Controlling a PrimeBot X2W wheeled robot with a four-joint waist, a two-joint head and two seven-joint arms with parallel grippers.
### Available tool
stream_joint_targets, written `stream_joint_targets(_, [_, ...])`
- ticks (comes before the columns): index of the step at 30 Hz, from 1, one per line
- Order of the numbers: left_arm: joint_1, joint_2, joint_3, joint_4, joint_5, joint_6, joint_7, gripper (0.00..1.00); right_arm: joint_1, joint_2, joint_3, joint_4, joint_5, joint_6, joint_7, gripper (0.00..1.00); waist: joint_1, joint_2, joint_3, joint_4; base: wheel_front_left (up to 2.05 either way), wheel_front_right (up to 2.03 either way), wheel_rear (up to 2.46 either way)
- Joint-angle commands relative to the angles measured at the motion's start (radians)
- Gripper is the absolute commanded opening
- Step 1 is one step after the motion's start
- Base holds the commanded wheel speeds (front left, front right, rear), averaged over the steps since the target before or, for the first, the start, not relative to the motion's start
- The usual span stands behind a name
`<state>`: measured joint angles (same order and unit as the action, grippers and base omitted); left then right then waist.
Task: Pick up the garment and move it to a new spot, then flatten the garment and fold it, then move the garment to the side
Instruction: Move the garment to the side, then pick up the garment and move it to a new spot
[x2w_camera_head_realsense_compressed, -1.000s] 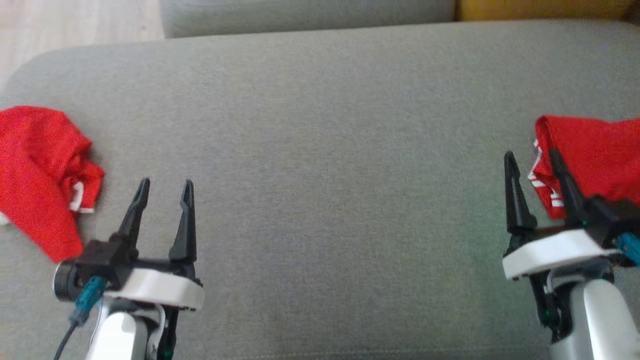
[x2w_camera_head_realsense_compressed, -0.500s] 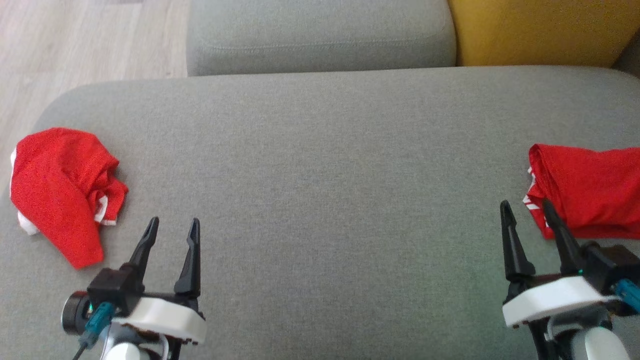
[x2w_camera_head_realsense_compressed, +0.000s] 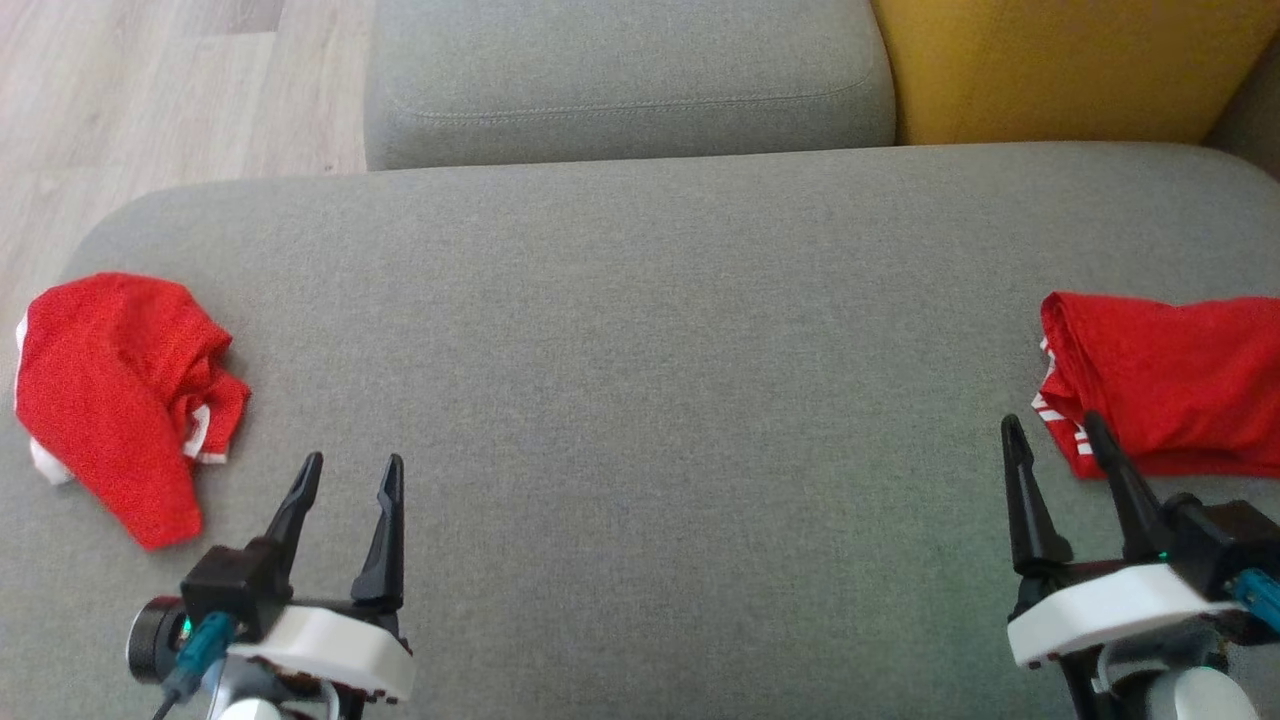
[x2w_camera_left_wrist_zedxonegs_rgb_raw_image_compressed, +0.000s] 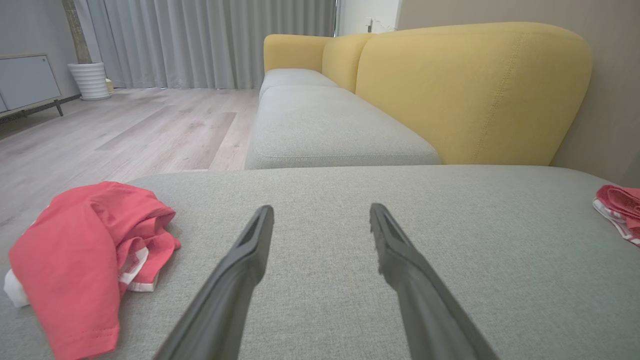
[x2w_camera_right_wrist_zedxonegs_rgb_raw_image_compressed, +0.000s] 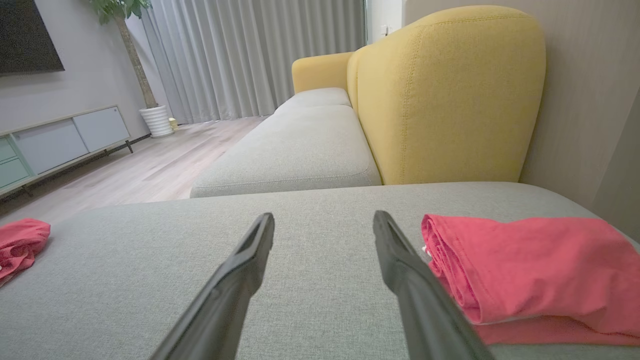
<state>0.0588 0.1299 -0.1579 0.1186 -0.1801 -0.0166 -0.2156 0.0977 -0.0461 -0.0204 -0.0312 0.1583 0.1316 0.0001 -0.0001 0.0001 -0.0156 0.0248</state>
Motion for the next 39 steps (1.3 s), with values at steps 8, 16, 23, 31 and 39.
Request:
stream_joint_targets(8, [-0.039,0.021,0.021,-0.037,-0.01,0.012,-0.003,1.0,-0.012,-0.004,0.012,-0.044,0.003,-0.001,0.006,1.0,0.0001,-0.0001,0.002,0.0,0.0,0.0,0.0])
stream_joint_targets(16, [-0.046,0.025,0.019,-0.035,-0.015,0.016,-0.006,1.0,-0.008,-0.004,0.002,-0.048,0.001,-0.001,0.008,1.0,0.0001,-0.0001,0.008,0.005,0.0,0.0,0.0])
stream_joint_targets(23, [-0.056,0.027,0.019,-0.035,-0.02,0.023,-0.01,1.0,-0.011,-0.004,-0.008,-0.052,-0.007,-0.001,0.011,1.0,0.0001,-0.0001,0.015,0.021,0.0,0.0,0.0])
stream_joint_targets(31, [-0.09,0.017,0.015,-0.03,-0.028,0.027,-0.021,1.0,-0.004,-0.004,0.002,-0.088,-0.01,-0.001,0.017,1.0,0.0001,-0.0001,0.029,0.123,0.0,0.0,0.0])
stream_joint_targets(39, [-0.125,0.001,0.011,-0.016,-0.038,0.029,-0.033,1.0,-0.008,-0.004,0.039,-0.125,-0.006,-0.001,0.029,1.0,0.0001,-0.0001,0.03,0.271,0.0,0.0,0.0])
